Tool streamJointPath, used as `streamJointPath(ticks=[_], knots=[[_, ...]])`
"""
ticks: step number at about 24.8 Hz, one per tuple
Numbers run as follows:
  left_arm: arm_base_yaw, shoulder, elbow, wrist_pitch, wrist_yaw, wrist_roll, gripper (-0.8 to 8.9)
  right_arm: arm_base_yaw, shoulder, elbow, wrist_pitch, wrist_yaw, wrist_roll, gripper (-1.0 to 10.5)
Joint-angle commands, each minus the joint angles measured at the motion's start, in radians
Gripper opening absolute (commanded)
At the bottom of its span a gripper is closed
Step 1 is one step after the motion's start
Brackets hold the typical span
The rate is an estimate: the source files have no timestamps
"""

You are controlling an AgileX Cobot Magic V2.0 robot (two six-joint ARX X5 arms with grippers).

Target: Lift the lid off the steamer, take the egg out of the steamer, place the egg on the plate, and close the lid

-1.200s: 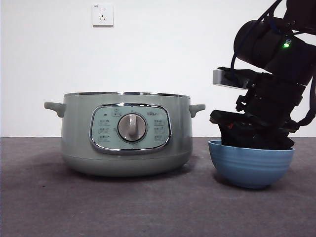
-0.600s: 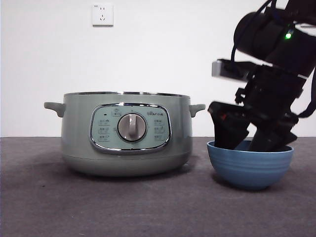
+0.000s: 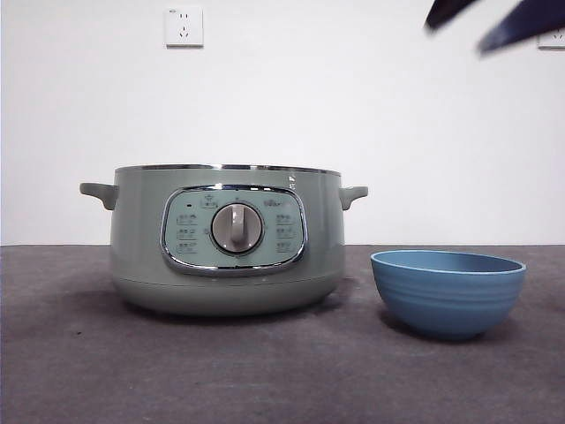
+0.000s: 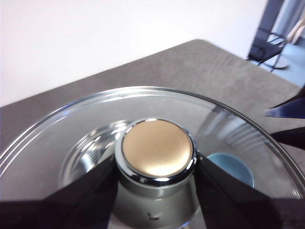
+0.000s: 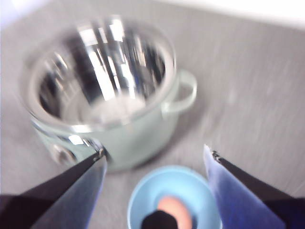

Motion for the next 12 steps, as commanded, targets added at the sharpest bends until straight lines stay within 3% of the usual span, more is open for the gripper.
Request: streamJointPath(ticks=[1,12], knots=[[-0.019,0.061,0.014,0.080,0.012,0.013,-0.08,0.001,-0.084,0.019,-0.037,0.005,0.015,3.5],[-0.085,0.326,-0.007,0.295,-0.018,0.034,-0.07,0.001,-0.203,0.156,-0.137,0.004,0.025,3.5]])
